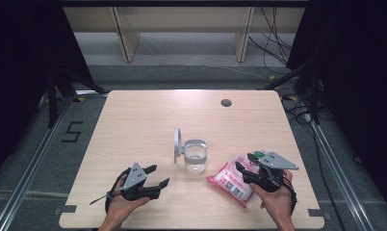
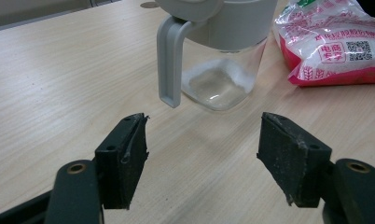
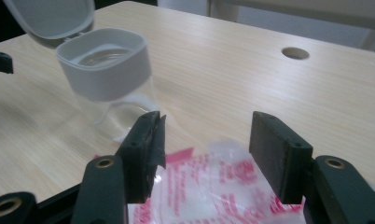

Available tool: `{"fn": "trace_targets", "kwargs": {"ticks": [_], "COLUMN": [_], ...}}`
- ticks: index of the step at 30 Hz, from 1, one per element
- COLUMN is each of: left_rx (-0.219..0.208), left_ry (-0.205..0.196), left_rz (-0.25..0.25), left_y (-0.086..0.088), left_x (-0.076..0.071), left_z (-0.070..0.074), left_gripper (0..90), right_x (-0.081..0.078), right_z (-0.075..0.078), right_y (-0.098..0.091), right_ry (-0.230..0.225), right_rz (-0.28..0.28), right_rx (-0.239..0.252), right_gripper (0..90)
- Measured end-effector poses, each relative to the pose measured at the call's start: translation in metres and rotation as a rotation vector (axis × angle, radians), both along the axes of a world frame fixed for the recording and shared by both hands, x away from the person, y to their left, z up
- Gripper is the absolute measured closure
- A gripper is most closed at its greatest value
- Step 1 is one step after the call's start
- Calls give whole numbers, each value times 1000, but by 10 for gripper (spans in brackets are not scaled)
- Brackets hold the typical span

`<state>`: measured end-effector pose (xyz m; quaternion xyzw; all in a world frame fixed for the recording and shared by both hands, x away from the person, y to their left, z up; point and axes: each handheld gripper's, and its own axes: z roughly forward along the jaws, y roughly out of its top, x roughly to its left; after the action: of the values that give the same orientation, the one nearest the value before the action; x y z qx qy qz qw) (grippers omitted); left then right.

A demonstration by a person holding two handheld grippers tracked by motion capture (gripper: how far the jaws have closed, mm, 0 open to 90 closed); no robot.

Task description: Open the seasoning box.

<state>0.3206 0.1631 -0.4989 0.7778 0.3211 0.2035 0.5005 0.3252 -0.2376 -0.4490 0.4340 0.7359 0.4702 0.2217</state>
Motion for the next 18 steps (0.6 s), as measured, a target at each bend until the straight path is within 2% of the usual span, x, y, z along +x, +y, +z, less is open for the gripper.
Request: {"fn": "trace_targets", "kwargs": {"ticks": [1,2,3,4,5,6,7,9,10,11,12,13,14,15,16,17,18], "left_rx": [4,-2,-3,-2,-1,-1,-15,-17,-1,-10,-7,-3,-19,-7,-8,2,5], "left_ry": [-6,-4,-5,-6,-6,-3,0,0,0,6,6,7,3,0,2,1,-1], "left_rz": [1,2,2,2,2,2,5,5,2,5,1,1,6,2,2,-2,-3], "left_y": [0,0,0,0,0,0,-1,-1,0,-1,0,0,-2,-1,-1,-1,-1], "left_x": [0,0,0,0,0,0,0,0,0,0,0,0,0,0,0,0,0], "left_z": [0,0,1,1,0,0,0,0,0,-1,-1,0,0,1,0,0,0], "left_gripper": [319,318,317,317,316,316,315,315,315,315,314,314,314,314,313,313,313], "right_x": [1,-2,-2,-2,-4,-4,-6,-9,-9,-11,-11,-14,-14,-16,-18,-21,-20], "right_z": [-2,-2,-3,-3,-3,-5,-6,-7,-7,-8,-10,-11,-11,-12,-13,-13,-13], "right_y": [-4,-6,-9,-13,-14,-16,-20,-26,-26,-27,-31,-35,-35,-38,-39,-41,-46], "right_ry": [-15,-2,-11,-17,-4,-18,-16,1,1,4,-8,7,7,13,15,36,22], "right_rz": [6,-18,-26,-20,-33,-28,-56,-54,-54,-83,-84,-91,-91,-101,-119,-136,-134], "right_rx": [2,9,10,-18,-8,1,-8,-8,-8,0,-5,16,16,10,23,41,32], "right_gripper": [435,433,433,433,433,433,432,427,427,420,417,418,418,418,415,410,405]}}
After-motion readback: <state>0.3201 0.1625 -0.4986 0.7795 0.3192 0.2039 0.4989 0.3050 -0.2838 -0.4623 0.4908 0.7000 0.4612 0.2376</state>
